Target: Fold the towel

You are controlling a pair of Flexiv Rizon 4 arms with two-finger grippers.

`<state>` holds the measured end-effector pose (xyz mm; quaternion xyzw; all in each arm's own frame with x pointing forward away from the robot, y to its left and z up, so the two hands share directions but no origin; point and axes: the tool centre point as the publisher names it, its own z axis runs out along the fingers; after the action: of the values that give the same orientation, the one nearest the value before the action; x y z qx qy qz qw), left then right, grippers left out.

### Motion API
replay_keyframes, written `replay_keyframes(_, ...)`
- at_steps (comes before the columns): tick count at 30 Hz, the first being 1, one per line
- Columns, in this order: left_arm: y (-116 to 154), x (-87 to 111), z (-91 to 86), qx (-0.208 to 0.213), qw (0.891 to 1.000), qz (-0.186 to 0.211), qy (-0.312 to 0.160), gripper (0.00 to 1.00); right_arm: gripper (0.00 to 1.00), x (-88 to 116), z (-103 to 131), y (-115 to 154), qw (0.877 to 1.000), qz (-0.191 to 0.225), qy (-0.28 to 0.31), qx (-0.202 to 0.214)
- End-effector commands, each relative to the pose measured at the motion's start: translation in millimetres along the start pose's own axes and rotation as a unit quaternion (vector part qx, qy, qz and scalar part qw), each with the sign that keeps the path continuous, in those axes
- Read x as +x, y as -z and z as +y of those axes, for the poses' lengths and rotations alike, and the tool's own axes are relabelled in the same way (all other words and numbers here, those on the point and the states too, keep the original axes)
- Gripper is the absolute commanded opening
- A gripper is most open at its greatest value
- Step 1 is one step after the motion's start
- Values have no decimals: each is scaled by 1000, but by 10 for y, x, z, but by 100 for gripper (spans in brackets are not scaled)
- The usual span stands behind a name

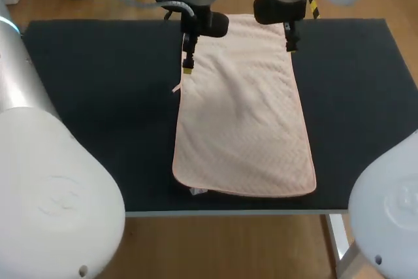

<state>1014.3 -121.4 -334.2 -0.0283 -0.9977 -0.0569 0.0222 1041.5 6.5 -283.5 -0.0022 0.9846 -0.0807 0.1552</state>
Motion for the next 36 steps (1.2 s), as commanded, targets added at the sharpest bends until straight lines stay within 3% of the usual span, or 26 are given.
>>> replay_keyframes(1, -74, 12, 103, 21, 1000, -11, 21, 100, 100, 82, -42, -76, 1000, -8, -7, -29)
replay_keyframes(6, -129, 4, 101, 24, 999, -17, 30, 100, 100, 113, -33, -204, 999, 3, -22, -50)
replay_keyframes(13, -302, 14, -43, 45, 998, -32, 16, 100, 100, 221, -74, -472, 998, 30, -26, -42)
replay_keyframes(16, -397, 27, -67, 56, 998, -33, 16, 100, 100, 258, -93, -652, 996, 42, -35, -67)
replay_keyframes(24, -660, -96, 25, 66, 997, -42, 17, 100, 100, 190, 14, -993, 996, 50, -23, -75)
replay_keyframes(36, -968, -167, -19, 69, 997, -32, 15, 100, 100, 289, 70, -1231, 995, 62, -10, -78)
